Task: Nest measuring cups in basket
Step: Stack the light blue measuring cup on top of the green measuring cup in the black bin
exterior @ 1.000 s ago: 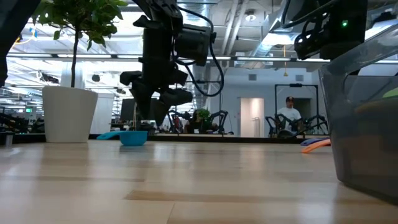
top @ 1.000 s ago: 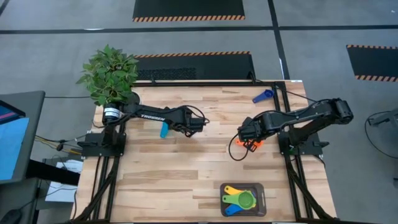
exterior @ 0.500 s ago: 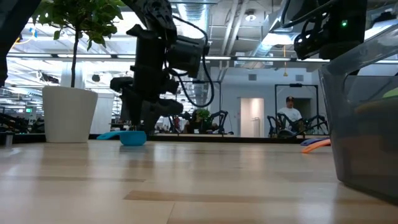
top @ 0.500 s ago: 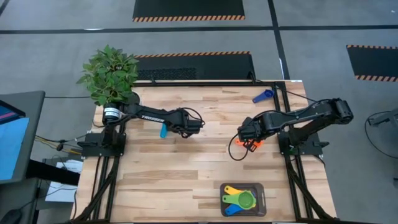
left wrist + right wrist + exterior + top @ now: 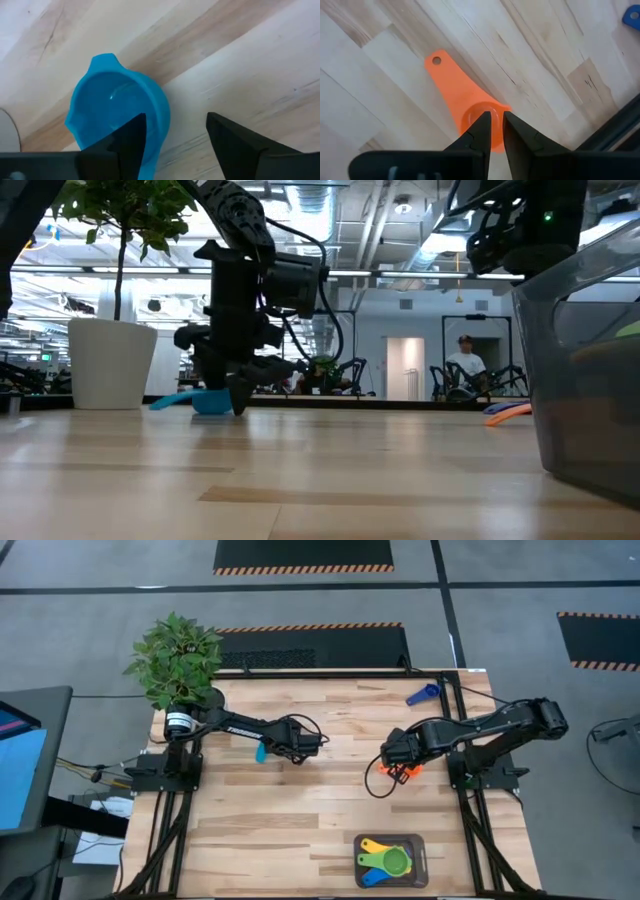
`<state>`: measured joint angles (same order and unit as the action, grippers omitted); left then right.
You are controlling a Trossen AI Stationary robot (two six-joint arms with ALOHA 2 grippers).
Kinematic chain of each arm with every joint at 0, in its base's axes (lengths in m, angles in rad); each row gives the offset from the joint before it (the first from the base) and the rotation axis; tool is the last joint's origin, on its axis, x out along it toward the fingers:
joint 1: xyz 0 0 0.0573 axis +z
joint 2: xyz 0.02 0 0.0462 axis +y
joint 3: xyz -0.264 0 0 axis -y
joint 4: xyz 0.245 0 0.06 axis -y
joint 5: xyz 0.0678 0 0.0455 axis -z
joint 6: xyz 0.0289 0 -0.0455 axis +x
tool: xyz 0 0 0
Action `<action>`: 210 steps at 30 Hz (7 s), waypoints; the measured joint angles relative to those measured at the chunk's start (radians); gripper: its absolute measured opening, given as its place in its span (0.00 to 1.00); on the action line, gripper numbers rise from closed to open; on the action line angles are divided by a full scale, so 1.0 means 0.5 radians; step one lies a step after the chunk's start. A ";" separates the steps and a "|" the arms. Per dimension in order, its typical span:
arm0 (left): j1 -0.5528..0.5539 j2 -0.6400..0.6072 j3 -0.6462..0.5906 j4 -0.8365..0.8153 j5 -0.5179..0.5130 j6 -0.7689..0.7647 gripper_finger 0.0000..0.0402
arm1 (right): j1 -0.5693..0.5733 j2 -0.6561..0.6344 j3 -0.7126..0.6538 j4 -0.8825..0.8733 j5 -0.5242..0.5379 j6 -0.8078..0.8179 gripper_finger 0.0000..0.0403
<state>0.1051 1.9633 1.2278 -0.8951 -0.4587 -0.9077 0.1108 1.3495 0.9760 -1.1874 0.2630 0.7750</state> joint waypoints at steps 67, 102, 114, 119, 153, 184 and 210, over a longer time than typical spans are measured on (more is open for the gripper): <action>-0.715 0.008 1.147 0.837 0.683 1.034 0.00 | 0.288 -0.486 0.002 -0.712 0.056 0.916 0.18; -1.049 0.307 1.410 1.340 0.738 1.406 0.00 | 0.917 -0.192 0.002 0.547 -0.006 0.954 0.18; -1.075 0.643 1.584 1.515 0.799 1.325 0.00 | 1.053 -0.191 0.002 0.407 -0.007 1.001 0.18; -1.076 0.766 1.760 1.478 0.814 1.366 0.00 | 1.077 -0.190 0.002 0.397 -0.006 1.001 0.18; -1.093 0.866 1.868 1.247 0.811 1.296 0.00 | 0.994 -0.212 0.507 0.111 0.213 0.943 0.18; -1.072 0.924 1.868 1.274 1.045 1.337 0.00 | 0.994 -0.212 0.507 0.086 0.268 0.887 0.18; -1.022 0.923 1.868 1.331 0.912 1.372 0.29 | 0.995 -0.212 0.507 0.093 0.258 0.893 0.18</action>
<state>-0.4057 2.4248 2.1620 -0.2295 -0.0026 -0.2216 0.6083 1.2434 1.2293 -1.1408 0.3920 1.2217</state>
